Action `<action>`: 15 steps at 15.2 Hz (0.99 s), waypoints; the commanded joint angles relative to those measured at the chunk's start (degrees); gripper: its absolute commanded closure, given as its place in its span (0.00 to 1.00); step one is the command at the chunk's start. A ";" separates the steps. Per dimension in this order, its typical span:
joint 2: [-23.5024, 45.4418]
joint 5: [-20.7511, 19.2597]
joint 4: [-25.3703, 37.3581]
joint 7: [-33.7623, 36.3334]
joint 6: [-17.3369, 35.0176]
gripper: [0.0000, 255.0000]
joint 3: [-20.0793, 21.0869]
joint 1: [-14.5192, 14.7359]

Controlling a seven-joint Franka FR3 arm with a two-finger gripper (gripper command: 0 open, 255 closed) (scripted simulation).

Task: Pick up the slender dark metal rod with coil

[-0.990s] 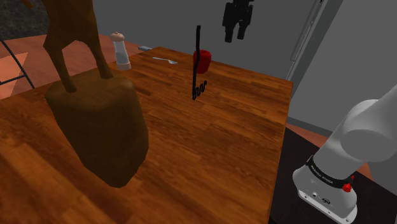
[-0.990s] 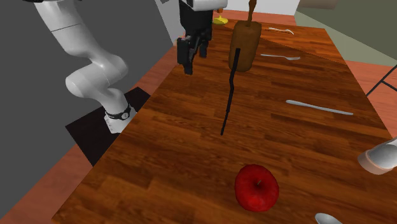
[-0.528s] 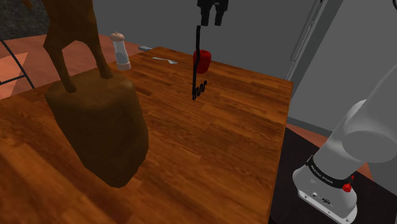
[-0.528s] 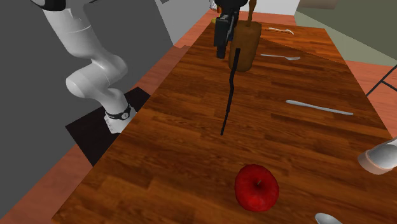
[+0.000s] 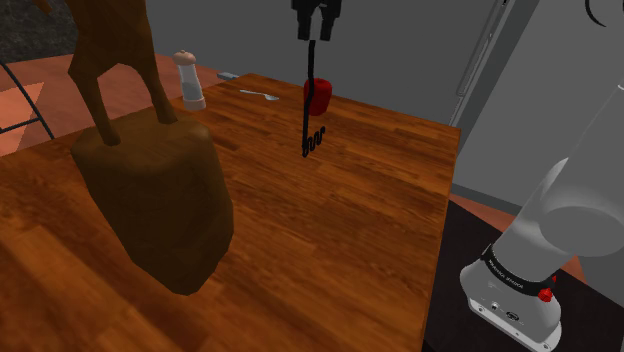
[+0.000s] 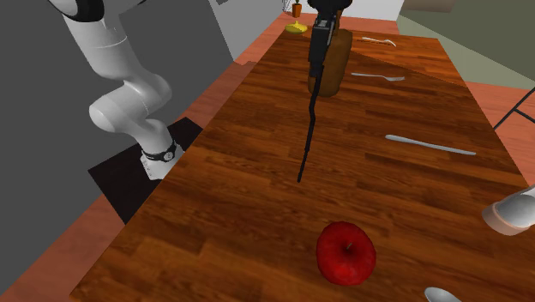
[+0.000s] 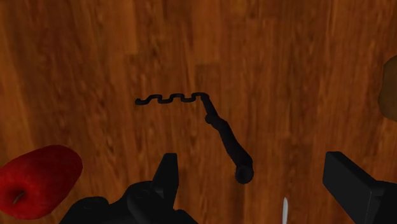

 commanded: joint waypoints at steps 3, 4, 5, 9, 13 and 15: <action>-1.23 0.28 -4.33 -0.53 3.12 0.00 -0.09 -0.12; -1.23 0.28 -4.34 -0.53 3.13 0.00 -0.09 -0.13; -1.30 0.29 -4.45 -0.56 3.18 1.00 -0.10 -0.14; -1.31 0.30 -4.47 -0.56 3.19 1.00 -0.10 -0.14; -1.33 0.30 -4.52 -0.58 3.21 1.00 -0.11 -0.15; -0.88 0.20 -3.10 -0.37 2.25 1.00 -0.06 -0.09</action>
